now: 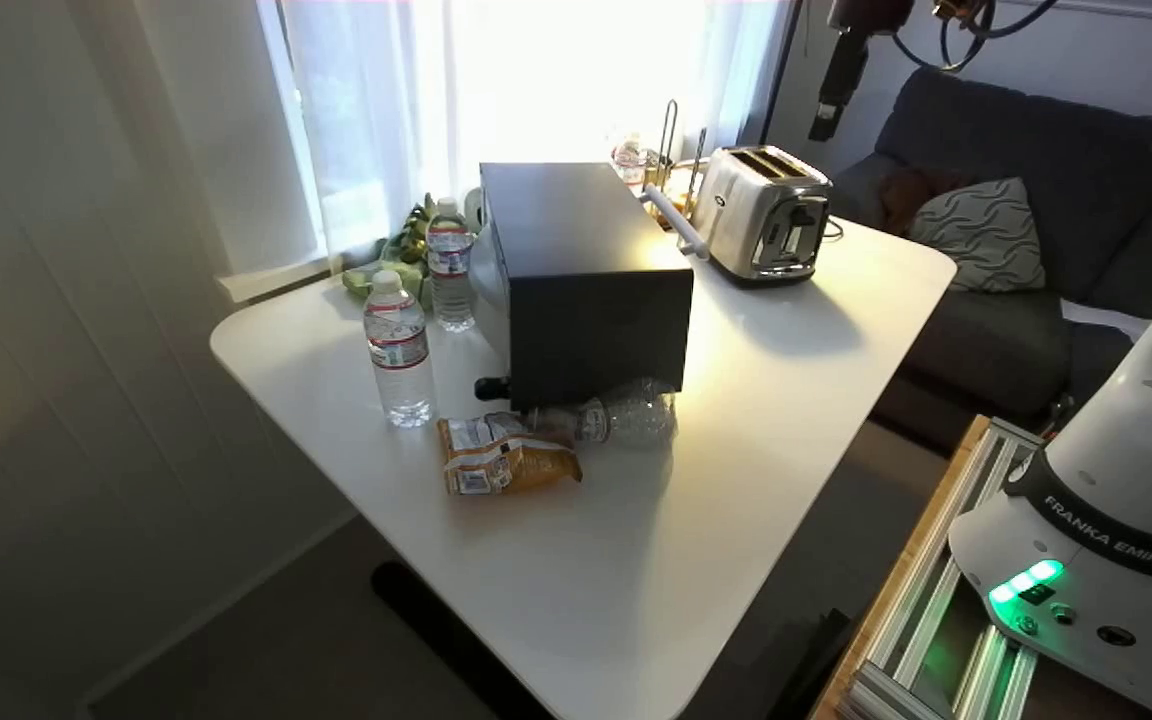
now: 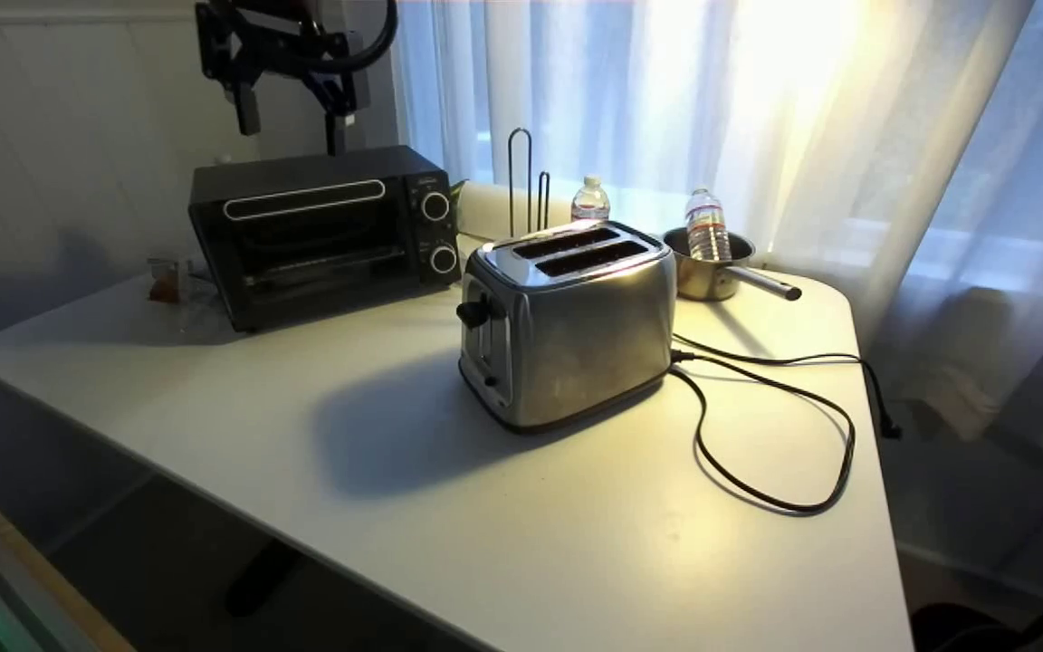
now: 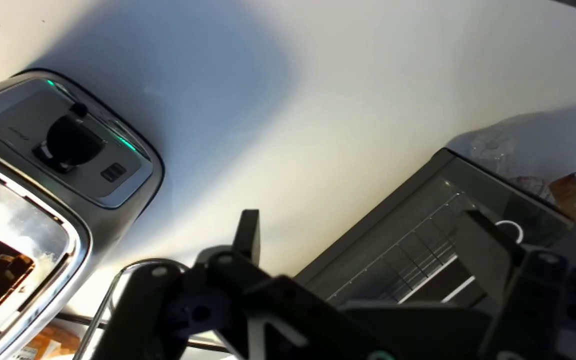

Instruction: Lift the toaster lever

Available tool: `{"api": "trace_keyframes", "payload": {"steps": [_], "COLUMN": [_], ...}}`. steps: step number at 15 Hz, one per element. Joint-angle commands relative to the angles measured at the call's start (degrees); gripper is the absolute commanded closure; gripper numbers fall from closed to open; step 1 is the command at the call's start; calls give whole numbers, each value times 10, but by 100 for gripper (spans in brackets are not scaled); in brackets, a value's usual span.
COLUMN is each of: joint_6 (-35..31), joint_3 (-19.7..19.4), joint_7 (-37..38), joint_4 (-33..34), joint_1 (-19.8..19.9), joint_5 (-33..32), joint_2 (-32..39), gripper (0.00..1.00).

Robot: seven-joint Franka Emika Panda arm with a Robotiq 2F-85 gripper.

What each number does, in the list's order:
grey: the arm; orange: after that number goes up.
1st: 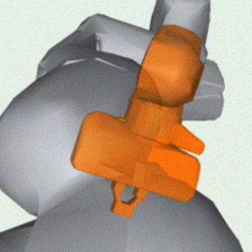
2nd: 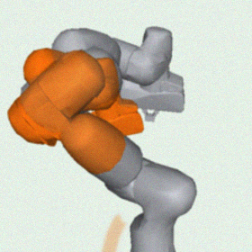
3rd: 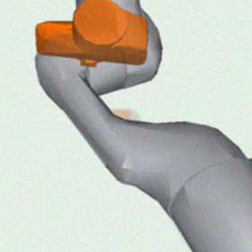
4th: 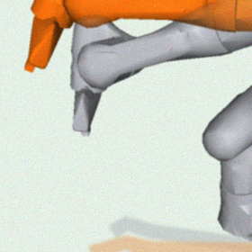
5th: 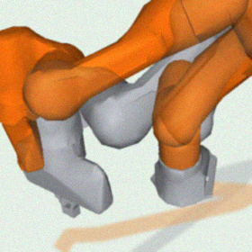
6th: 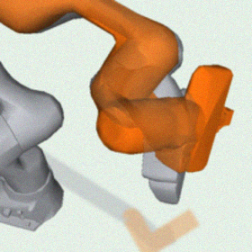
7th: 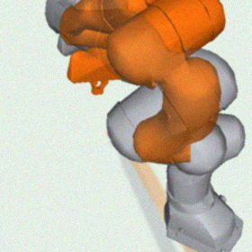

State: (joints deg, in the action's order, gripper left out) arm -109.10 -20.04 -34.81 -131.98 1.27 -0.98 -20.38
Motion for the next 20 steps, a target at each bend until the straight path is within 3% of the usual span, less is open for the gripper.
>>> {"api": "trace_keyframes", "payload": {"steps": [1, 7, 12, 14, 16, 17, 18, 20], "joint_6": [-64, -265, -416, -438, -416, -386, -408, -396], "joint_3": [42, 52, 87, 151, 191, 201, 136, 148], "joint_7": [28, 112, 295, 380, 465, 507, 434, 481], "joint_4": [-45, -143, -195, -191, -181, -177, -187, -187], "joint_1": [39, 90, 147, 225, 265, 257, 207, 209], "joint_5": [-78, -195, -302, -359, -433, -477, -418, -455], "joint_2": [-2, 17, 90, 115, 122, 132, 119, 126], "gripper": [0, 0, 0, 0, 0, 0, 0, 0]}}
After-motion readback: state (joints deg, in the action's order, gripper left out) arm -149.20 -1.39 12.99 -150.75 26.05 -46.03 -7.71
